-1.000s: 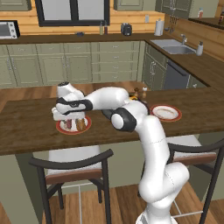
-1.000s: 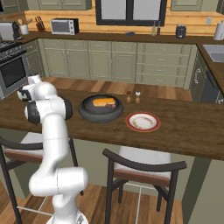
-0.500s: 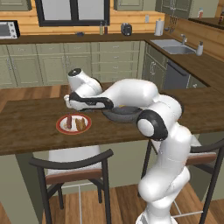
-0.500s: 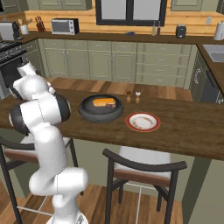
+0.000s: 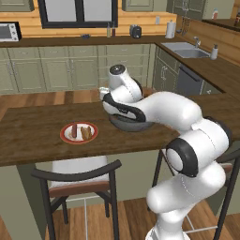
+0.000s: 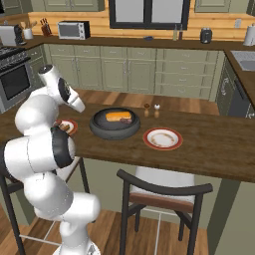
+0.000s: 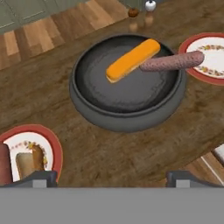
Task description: Place one bun and one sausage from the bowl on each plate.
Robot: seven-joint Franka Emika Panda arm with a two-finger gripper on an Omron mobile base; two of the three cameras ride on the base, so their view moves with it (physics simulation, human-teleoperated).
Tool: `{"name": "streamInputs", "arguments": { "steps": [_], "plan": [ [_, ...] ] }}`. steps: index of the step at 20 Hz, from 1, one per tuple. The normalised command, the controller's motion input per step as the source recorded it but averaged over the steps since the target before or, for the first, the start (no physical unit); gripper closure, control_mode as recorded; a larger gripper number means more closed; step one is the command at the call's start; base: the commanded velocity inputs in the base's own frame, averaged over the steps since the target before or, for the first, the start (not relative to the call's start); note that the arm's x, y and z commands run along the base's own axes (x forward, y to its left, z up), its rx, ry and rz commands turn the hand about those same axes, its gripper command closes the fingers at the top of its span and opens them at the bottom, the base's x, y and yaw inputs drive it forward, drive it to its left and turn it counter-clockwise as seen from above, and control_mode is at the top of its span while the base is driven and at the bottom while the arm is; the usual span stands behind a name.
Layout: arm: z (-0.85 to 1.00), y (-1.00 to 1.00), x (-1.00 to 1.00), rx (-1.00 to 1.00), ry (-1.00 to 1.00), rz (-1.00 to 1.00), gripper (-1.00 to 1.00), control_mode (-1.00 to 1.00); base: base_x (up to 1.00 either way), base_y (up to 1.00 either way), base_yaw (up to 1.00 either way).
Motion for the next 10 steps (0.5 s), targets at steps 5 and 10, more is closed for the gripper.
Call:
{"name": "streamInputs", "arguments": {
  "steps": [5, 10],
  "plan": [
    [0.24, -1.00, 0.70, 0.16, -0.03, -0.21, -1.00, -1.00, 0.00, 0.00, 0.00],
    [-0.48, -0.81, 0.79, 0.08, 0.08, -0.04, -1.00, -1.00, 0.00, 0.00, 0.00]
  ]
}}
